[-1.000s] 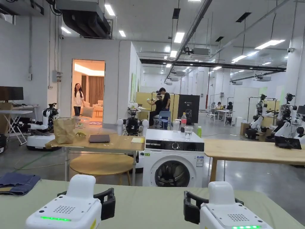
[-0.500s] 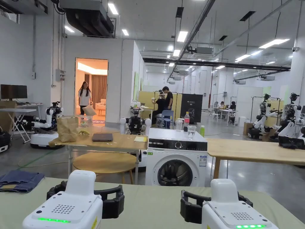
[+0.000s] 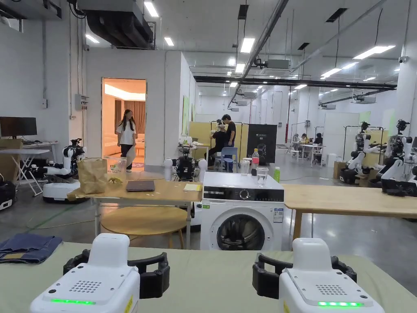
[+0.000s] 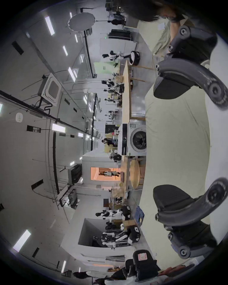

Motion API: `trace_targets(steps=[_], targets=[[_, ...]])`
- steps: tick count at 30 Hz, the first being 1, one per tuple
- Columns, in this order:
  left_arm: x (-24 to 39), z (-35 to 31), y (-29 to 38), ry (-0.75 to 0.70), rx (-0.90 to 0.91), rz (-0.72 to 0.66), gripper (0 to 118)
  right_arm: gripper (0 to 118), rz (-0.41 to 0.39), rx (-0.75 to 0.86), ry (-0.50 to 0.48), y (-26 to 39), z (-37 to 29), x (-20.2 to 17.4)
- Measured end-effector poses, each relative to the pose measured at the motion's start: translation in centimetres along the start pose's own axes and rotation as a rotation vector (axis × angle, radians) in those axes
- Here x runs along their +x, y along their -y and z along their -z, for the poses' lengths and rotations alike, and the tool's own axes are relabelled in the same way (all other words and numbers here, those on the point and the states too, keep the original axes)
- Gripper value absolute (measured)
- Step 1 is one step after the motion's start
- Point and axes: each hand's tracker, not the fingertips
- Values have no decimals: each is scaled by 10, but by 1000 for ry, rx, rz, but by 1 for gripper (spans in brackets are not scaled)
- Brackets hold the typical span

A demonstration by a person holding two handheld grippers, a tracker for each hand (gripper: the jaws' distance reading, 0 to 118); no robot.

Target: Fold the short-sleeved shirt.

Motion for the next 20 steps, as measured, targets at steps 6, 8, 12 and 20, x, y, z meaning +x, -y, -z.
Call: trace_targets(steps=[6,8,12,20], targets=[[2,0,-2,4,-2,9,115,112,78,-26,-81,-2,1,9],[2,-1,-2,8,-3,9,115,111,84,-23,-63,-3,0,8],[2,-1,-2,7,-4,11,115,112,70,-3,-31,-1,-3,5],[5,-1,-3,6,-10,19,115,112,23,13,-13,1,-5,-4]])
